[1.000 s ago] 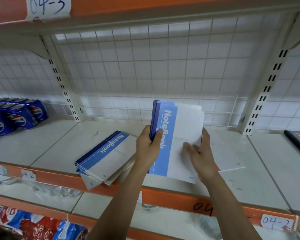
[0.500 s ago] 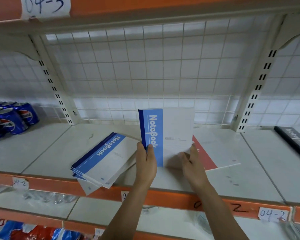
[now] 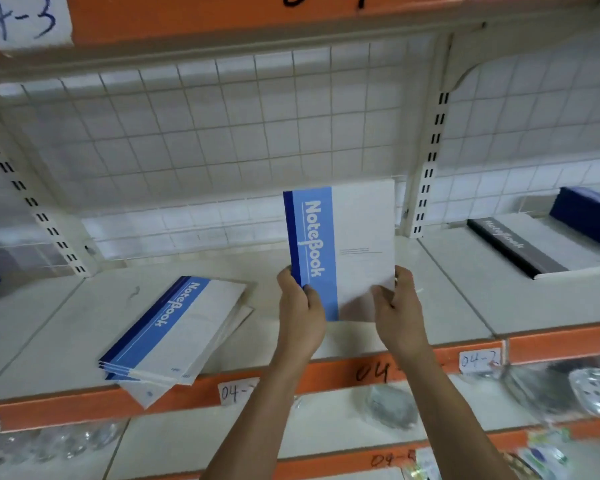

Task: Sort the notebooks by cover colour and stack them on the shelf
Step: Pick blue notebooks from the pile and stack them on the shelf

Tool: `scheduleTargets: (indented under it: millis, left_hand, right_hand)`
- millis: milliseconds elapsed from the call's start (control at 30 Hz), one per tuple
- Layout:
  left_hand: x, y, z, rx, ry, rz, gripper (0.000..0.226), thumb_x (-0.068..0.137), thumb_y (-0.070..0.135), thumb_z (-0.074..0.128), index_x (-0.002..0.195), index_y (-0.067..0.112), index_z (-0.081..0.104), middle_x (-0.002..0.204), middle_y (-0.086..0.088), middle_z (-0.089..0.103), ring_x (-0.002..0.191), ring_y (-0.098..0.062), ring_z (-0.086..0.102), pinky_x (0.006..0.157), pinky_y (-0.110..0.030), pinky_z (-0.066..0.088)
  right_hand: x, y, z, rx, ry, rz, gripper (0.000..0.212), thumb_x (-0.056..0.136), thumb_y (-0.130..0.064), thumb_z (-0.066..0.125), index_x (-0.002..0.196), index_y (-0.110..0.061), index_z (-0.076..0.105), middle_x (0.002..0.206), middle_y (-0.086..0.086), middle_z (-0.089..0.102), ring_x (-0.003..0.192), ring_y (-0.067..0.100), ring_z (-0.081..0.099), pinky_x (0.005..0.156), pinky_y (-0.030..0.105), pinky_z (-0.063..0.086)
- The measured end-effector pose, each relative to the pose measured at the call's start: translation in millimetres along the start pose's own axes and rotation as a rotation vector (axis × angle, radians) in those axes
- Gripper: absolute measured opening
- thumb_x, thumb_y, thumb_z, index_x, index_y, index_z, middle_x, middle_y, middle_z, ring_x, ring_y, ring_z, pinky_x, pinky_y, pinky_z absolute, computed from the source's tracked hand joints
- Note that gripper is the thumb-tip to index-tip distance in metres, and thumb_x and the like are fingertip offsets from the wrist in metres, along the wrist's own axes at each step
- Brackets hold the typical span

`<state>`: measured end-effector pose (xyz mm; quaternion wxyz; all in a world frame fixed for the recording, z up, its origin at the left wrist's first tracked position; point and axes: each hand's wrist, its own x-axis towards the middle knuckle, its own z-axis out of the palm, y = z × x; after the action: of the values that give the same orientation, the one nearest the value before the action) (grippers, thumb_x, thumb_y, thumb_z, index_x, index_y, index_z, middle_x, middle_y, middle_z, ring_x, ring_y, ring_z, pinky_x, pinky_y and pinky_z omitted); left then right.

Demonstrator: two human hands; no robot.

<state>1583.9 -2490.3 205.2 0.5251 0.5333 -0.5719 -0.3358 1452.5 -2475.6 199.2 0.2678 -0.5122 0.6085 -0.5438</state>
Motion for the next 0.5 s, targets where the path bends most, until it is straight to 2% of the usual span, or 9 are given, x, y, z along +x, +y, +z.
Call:
scheduleTargets:
  millis: [67, 100, 133, 167, 233, 300, 367, 433, 500]
  left_hand:
    - [-2.7, 9.8, 19.4, -0.008, -0.009, 0.068, 0.035, 0.096, -0.002, 0.033, 0.125, 0.017, 0.028, 0.108, 0.008, 0.052, 0.089, -0.003, 0.056, 0.071, -0.007, 0.044]
    - [-3.7, 13.7, 31.1, -0.015, -0.018, 0.107, 0.042, 0.093, -0.005, 0.035, 0.127, 0.019, 0.028, 0.116, 0.003, 0.052, 0.096, -0.009, 0.056, 0.082, -0.015, 0.046]
    - [-5.2, 16.6, 43.6, -0.019, -0.035, 0.137, 0.048, 0.089, -0.007, 0.038, 0.129, 0.019, 0.029, 0.123, -0.001, 0.05, 0.106, -0.014, 0.054, 0.091, -0.022, 0.045]
    - [-7.6, 19.9, 56.8, -0.013, -0.061, 0.155, 0.055, 0.085, -0.008, 0.043, 0.133, 0.016, 0.03, 0.129, -0.003, 0.046, 0.115, -0.015, 0.05, 0.096, -0.024, 0.043]
    - [-16.2, 26.8, 84.6, 0.036, -0.126, 0.171, 0.076, 0.08, -0.007, 0.053, 0.145, 0.013, 0.02, 0.135, -0.001, 0.037, 0.122, -0.009, 0.041, 0.095, -0.015, 0.04]
    - [-30.5, 33.8, 113.4, 0.089, -0.194, 0.21, 0.098, 0.079, -0.003, 0.064, 0.151, 0.019, 0.0, 0.135, 0.007, 0.025, 0.119, 0.003, 0.032, 0.093, -0.007, 0.036]
    - [-45.0, 36.9, 143.9, 0.118, -0.257, 0.297, 0.11, 0.077, 0.006, 0.072, 0.148, 0.03, -0.009, 0.139, 0.01, 0.014, 0.129, -0.003, 0.026, 0.102, -0.018, 0.036]
    - [-58.1, 40.7, 174.9, 0.186, -0.319, 0.344, 0.111, 0.072, 0.02, 0.077, 0.148, 0.034, -0.003, 0.151, 0.002, -0.005, 0.142, -0.019, 0.015, 0.112, -0.033, 0.032]
    - [-71.5, 46.8, 207.2, 0.292, -0.393, 0.354, 0.116, 0.068, 0.029, 0.082, 0.149, 0.035, -0.001, 0.152, -0.004, -0.027, 0.147, -0.025, -0.001, 0.116, -0.039, 0.024]
  right_hand:
    - [-0.2, 1.7, -20.7, -0.013, 0.064, 0.012, 0.03, 0.095, -0.005, 0.044, 0.123, -0.014, 0.04, 0.079, -0.012, 0.054, 0.074, 0.013, 0.053, 0.059, 0.015, 0.037]
    - [-0.5, 2.7, -32.5, -0.038, 0.105, 0.005, 0.029, 0.094, -0.005, 0.045, 0.122, -0.012, 0.041, 0.078, -0.009, 0.054, 0.073, 0.016, 0.053, 0.056, 0.008, 0.036]
    - [-0.9, 3.9, -45.0, -0.057, 0.144, -0.003, 0.029, 0.094, -0.004, 0.046, 0.121, -0.01, 0.042, 0.078, -0.005, 0.055, 0.075, 0.02, 0.055, 0.053, 0.007, 0.035]
    - [-0.3, 6.6, -58.2, -0.071, 0.178, -0.008, 0.029, 0.093, -0.004, 0.047, 0.122, -0.01, 0.044, 0.079, -0.003, 0.057, 0.078, 0.024, 0.058, 0.053, 0.012, 0.035]
    - [2.8, 12.6, -86.5, -0.101, 0.222, -0.011, 0.034, 0.093, -0.005, 0.047, 0.126, -0.012, 0.045, 0.082, 0.001, 0.06, 0.084, 0.027, 0.06, 0.061, 0.022, 0.034]
    - [8.1, 21.2, -117.4, -0.138, 0.244, -0.013, 0.039, 0.092, -0.005, 0.048, 0.13, -0.015, 0.046, 0.086, 0.003, 0.063, 0.084, 0.024, 0.06, 0.065, 0.021, 0.034]
    - [13.0, 30.2, -151.0, -0.204, 0.261, -0.038, 0.04, 0.091, -0.005, 0.048, 0.131, -0.014, 0.048, 0.096, 0.007, 0.067, 0.09, 0.027, 0.061, 0.068, 0.021, 0.034]
    - [16.0, 38.6, -185.5, -0.253, 0.271, -0.062, 0.042, 0.091, -0.003, 0.049, 0.132, -0.014, 0.048, 0.106, 0.007, 0.067, 0.096, 0.027, 0.061, 0.069, 0.02, 0.033]
    - [18.2, 49.4, -222.6, -0.268, 0.28, -0.056, 0.044, 0.09, 0.0, 0.049, 0.133, -0.011, 0.047, 0.109, 0.007, 0.066, 0.097, 0.027, 0.06, 0.068, 0.016, 0.032]
